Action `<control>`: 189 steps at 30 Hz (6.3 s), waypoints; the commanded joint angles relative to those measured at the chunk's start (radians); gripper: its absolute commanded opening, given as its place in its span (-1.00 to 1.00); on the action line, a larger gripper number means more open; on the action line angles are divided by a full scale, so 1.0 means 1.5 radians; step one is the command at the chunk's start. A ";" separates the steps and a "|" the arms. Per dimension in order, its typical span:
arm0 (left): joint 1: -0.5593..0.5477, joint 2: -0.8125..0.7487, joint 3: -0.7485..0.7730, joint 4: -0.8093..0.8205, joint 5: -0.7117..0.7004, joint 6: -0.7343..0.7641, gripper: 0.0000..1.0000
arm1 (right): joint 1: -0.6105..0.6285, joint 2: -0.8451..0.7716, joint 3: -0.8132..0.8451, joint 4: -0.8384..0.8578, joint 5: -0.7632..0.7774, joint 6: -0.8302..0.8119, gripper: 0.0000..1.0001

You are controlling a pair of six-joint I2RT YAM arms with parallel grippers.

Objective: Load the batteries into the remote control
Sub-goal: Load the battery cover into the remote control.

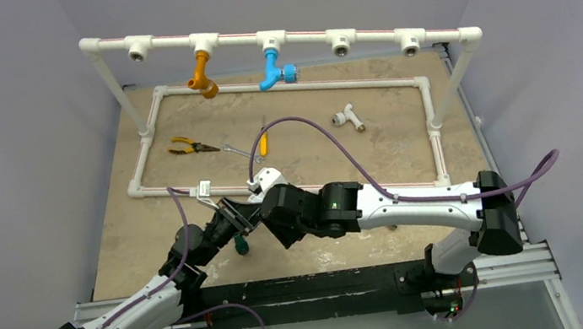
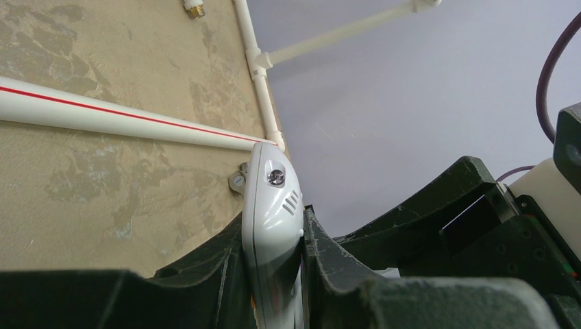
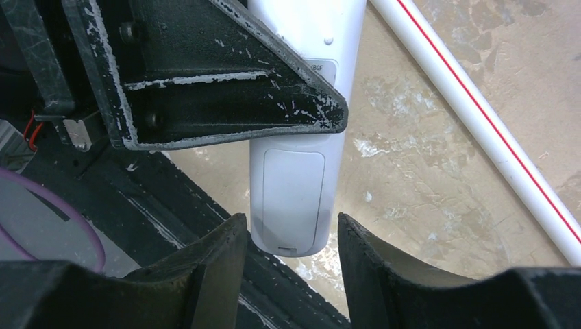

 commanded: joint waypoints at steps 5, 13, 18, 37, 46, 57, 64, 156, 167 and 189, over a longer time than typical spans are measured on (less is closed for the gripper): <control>-0.004 0.002 -0.008 0.053 0.003 0.000 -1.00 | -0.002 -0.039 0.024 0.046 0.003 -0.013 0.06; -0.004 0.012 -0.025 0.078 0.016 -0.028 -1.00 | -0.033 -0.159 -0.101 0.168 -0.040 0.038 0.20; -0.004 0.001 -0.024 0.082 0.025 -0.049 -1.00 | -0.110 -0.257 -0.237 0.274 -0.132 0.105 0.29; -0.004 -0.015 -0.014 0.073 0.036 -0.061 -1.00 | -0.140 -0.312 -0.397 0.467 -0.248 0.186 0.41; -0.004 -0.026 -0.014 0.060 0.045 -0.060 -1.00 | -0.157 -0.310 -0.422 0.510 -0.275 0.203 0.24; -0.004 -0.030 -0.014 0.056 0.044 -0.060 -1.00 | -0.169 -0.302 -0.437 0.545 -0.314 0.217 0.01; -0.004 -0.028 -0.014 0.060 0.044 -0.062 -1.00 | -0.170 -0.290 -0.436 0.543 -0.318 0.216 -0.24; -0.003 -0.045 0.021 0.093 0.070 -0.065 -0.06 | -0.172 -0.222 -0.608 1.001 -0.398 0.365 -0.85; -0.004 0.004 0.029 0.163 0.111 -0.062 -0.34 | -0.173 -0.230 -0.582 0.972 -0.447 0.358 -0.87; -0.004 0.005 0.032 0.163 0.110 -0.061 -1.00 | -0.182 -0.286 -0.591 0.894 -0.425 0.317 -0.66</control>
